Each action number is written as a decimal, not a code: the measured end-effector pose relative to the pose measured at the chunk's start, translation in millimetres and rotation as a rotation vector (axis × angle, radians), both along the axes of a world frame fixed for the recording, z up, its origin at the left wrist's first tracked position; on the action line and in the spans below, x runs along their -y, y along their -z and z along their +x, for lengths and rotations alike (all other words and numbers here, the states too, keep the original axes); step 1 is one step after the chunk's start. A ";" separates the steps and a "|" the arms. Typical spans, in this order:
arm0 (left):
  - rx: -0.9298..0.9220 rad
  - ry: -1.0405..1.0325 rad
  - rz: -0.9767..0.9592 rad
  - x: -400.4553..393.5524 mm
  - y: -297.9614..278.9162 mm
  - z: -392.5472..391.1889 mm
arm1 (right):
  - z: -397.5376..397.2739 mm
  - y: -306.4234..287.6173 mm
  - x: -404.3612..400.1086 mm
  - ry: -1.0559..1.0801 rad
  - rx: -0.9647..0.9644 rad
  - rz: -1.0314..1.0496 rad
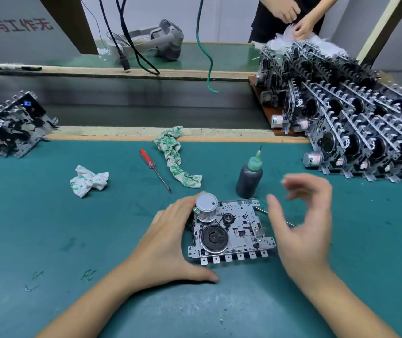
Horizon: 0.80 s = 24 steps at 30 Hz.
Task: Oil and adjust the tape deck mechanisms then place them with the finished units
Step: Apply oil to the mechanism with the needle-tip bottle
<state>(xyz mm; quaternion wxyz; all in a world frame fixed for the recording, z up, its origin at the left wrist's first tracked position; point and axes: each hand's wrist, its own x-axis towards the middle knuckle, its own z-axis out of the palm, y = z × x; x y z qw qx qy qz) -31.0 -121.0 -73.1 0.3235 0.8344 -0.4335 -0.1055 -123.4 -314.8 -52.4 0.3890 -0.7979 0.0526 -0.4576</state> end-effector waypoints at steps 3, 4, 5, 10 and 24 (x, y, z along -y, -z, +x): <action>0.019 -0.004 0.031 1.5 -0.4 0.2 | 20.9 -4.4 14.2 -0.005 -0.340 0.305; 0.026 -0.004 0.043 2.3 -0.6 0.3 | 27.9 -4.3 18.3 -0.022 -0.459 0.330; 0.028 -0.001 0.054 3.0 -0.9 0.8 | 34.8 -3.4 21.2 -0.035 -0.559 0.326; -0.137 0.107 0.104 7.2 -13.7 18.0 | 54.3 5.4 20.5 0.007 -0.744 0.257; -0.389 -0.111 -0.361 23.8 -0.6 24.8 | 6.9 -47.7 -13.9 -0.454 0.007 1.187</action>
